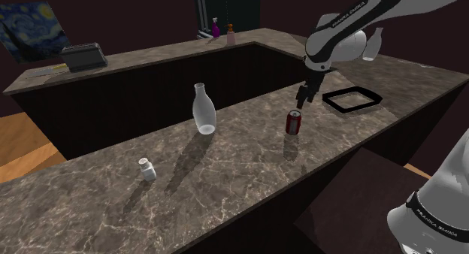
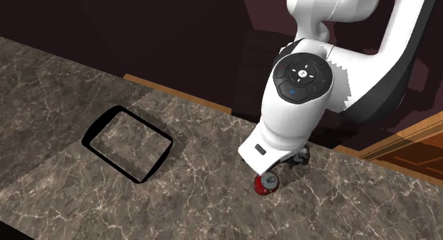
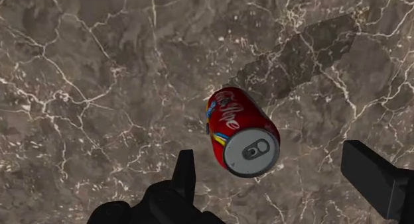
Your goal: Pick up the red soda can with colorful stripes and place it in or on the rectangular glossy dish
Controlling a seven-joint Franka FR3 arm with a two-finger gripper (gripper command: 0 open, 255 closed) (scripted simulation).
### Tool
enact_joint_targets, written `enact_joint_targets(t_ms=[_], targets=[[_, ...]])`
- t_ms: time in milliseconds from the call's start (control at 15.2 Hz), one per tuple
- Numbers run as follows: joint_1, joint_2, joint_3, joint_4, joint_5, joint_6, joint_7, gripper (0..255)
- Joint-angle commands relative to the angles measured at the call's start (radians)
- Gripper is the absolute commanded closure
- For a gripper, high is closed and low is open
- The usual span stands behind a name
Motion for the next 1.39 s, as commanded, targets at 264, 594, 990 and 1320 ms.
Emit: enact_joint_targets(t_ms=[264,594,990,1320], targets=[[-0.015,0.194,0.007,0.096,0.176,0.076,-0.156,0],[-0.017,0.251,0.025,0.092,0.223,0.131,-0.189,0],[-0.019,0.269,0.032,0.093,0.239,0.147,-0.199,0],[-0.019,0.269,0.032,0.093,0.239,0.147,-0.199,255]])
